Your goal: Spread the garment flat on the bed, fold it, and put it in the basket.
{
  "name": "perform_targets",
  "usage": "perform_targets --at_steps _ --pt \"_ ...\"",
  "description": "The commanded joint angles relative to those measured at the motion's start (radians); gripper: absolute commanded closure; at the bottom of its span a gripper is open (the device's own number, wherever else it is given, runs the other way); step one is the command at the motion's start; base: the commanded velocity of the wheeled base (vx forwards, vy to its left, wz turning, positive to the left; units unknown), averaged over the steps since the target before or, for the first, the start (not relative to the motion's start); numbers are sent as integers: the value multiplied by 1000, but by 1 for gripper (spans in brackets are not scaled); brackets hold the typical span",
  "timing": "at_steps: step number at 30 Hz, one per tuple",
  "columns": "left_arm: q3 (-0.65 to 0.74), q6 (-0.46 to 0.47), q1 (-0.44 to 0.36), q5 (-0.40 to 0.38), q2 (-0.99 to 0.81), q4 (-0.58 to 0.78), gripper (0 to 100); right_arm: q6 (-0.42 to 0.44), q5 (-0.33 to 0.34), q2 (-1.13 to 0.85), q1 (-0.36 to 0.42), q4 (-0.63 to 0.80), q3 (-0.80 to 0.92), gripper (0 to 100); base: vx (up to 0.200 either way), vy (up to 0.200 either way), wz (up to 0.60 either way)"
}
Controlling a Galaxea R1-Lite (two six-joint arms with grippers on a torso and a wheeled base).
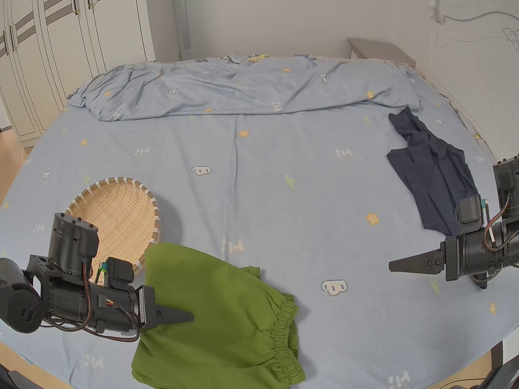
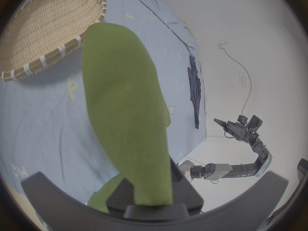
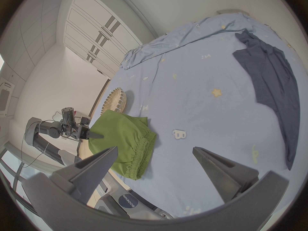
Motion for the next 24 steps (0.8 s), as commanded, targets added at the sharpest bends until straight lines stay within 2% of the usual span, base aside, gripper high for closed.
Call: perform_targets --at_steps 1,8,10,11,12,13,14,15,20,24 --pt "5 0 -28 3 -14 -2 100 0 1 0 0 0 -1 0 0 0 0" --pt "-1 11 -87 17 -47 -1 100 2 1 0 -1 0 -3 0 0 0 0" --pt "-1 63 -117 58 -48 5 100 2 1 0 -1 0 -3 0 0 0 0" --pt "-3 102 -137 126 -47 17 100 2 1 0 -1 0 -3 0 0 0 0" --pt "-4 109 -143 149 -47 21 100 0 1 2 -1 0 -3 0 0 0 0" --pt "-18 152 -178 293 -37 42 100 0 1 2 -4 0 -3 0 0 0 0" --pt "-44 166 -206 403 -36 50 100 0 1 2 -6 0 -5 0 0 0 0" --pt "-67 166 -224 472 -36 56 100 0 1 2 -7 0 -5 0 0 0 0" --pt "-150 189 -261 495 -82 108 100 0 1 8 -10 -2 -1 0 0 0 0" --pt "-265 303 -262 495 -99 237 100 0 1 22 -15 -3 0 0 0 0 0"
